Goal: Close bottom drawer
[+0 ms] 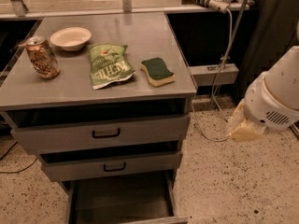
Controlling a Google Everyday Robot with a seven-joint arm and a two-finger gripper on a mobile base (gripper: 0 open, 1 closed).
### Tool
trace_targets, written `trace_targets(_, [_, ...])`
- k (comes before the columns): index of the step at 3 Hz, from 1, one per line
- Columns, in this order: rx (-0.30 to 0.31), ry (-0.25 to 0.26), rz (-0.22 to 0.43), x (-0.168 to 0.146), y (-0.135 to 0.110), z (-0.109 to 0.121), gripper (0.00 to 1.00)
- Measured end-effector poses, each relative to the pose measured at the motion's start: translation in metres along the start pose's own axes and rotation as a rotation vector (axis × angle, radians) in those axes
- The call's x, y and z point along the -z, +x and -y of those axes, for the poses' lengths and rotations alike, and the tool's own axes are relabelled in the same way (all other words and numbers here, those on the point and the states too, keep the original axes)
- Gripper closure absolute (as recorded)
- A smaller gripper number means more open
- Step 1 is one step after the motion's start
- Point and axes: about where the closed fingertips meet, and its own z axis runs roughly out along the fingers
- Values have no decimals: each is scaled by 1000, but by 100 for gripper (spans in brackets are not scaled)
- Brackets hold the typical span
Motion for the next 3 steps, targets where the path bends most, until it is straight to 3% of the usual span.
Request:
trace_targets(1, [0, 0, 0, 0, 0, 0, 100])
trace_targets(2, [-37, -31, 10, -28, 6, -16, 100])
trace_targets(3, [-108, -85, 10, -83, 22, -39, 100])
